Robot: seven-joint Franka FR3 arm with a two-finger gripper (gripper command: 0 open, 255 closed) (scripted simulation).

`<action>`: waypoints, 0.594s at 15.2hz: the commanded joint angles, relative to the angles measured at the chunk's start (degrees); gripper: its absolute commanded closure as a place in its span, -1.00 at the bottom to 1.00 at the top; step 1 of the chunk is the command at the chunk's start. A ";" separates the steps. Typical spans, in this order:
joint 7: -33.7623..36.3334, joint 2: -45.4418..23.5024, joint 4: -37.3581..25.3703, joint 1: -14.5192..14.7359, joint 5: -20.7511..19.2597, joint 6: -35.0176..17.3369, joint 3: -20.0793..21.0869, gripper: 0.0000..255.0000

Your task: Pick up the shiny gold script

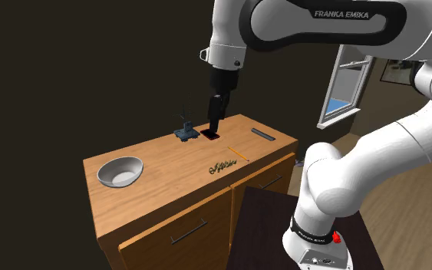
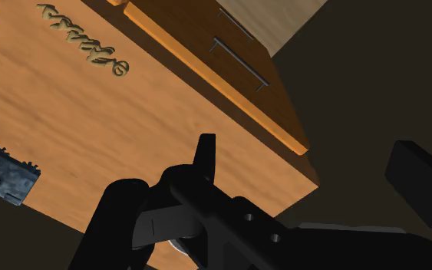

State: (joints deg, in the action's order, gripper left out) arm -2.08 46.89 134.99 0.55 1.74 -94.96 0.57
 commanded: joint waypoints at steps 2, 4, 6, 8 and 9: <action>-0.53 -0.14 1.52 -0.31 -0.69 -1.49 -0.34 -1.00; -1.57 -0.62 4.41 -0.98 -2.10 -4.54 -1.07 -1.00; -2.55 -1.39 7.08 -1.72 -3.56 -7.70 -1.85 -1.00; -3.48 -2.46 9.52 -2.55 -5.07 -10.99 -2.66 -1.00; -3.92 -3.11 10.66 -2.99 -5.84 -12.67 -3.08 -1.00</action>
State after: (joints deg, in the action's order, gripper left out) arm -5.69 44.24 144.56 -2.08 -3.39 -106.10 -2.26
